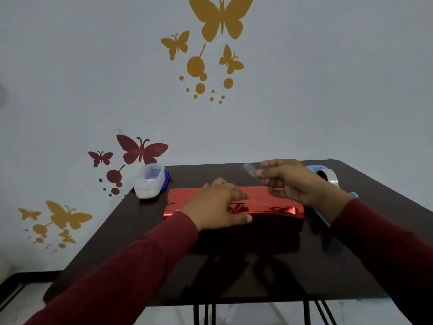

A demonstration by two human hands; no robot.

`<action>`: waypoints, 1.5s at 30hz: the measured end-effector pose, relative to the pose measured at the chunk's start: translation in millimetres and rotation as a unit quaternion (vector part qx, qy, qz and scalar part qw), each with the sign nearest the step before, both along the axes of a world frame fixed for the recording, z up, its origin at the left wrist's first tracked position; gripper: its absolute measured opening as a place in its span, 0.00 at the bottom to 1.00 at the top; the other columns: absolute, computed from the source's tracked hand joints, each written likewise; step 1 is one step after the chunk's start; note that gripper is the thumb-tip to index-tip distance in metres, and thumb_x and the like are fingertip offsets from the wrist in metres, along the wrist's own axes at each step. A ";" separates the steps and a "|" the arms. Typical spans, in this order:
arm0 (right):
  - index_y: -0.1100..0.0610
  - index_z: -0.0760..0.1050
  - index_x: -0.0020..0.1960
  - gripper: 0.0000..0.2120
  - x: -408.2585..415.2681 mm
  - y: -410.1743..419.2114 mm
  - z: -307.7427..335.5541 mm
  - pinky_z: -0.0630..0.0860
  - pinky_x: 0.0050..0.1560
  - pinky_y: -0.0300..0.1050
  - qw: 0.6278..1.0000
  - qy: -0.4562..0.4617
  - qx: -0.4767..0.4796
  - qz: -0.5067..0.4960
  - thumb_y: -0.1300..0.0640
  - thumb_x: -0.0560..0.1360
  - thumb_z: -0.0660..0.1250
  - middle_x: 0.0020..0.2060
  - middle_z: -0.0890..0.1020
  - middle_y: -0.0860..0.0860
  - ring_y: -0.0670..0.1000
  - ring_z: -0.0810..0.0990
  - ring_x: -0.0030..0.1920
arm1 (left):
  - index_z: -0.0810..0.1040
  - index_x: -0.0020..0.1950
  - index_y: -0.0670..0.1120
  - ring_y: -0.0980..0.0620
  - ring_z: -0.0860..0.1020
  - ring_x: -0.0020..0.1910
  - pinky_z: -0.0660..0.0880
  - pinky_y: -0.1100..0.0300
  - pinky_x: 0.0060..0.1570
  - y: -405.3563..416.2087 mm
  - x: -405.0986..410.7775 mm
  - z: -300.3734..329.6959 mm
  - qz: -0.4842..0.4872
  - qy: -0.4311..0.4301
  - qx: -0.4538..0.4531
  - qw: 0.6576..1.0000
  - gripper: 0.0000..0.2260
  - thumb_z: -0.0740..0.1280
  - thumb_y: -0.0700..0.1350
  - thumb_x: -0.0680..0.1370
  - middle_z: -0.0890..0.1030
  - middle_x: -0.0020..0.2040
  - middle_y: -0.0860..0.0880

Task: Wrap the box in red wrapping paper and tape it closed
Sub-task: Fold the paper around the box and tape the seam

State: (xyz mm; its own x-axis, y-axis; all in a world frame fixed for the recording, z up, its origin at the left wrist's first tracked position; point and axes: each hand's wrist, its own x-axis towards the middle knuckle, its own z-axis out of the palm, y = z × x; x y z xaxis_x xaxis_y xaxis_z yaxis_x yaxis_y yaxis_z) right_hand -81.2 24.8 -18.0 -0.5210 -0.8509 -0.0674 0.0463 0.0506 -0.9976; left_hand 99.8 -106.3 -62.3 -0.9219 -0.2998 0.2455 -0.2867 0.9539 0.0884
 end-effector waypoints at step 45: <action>0.54 0.80 0.47 0.10 41.5 -107.2 0.6 0.71 0.40 0.40 0.913 0.235 0.286 0.173 0.63 0.72 0.79 0.36 0.87 0.49 0.44 0.83 0.35 | 0.74 0.73 0.60 0.65 0.63 0.56 0.63 0.57 0.64 -34.0 83.2 -56.2 0.137 0.204 0.059 0.967 0.28 0.71 0.66 0.75 0.61 0.50 0.76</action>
State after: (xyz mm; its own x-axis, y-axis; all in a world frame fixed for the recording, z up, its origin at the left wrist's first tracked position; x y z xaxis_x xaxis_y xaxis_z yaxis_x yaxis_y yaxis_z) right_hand -39.7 -82.4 -17.4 -0.3128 -0.8661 -0.3899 -0.4973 0.4991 -0.7096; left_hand 183.0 -140.3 -118.5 -0.6369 -0.5680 0.5213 -0.4462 0.8230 0.3516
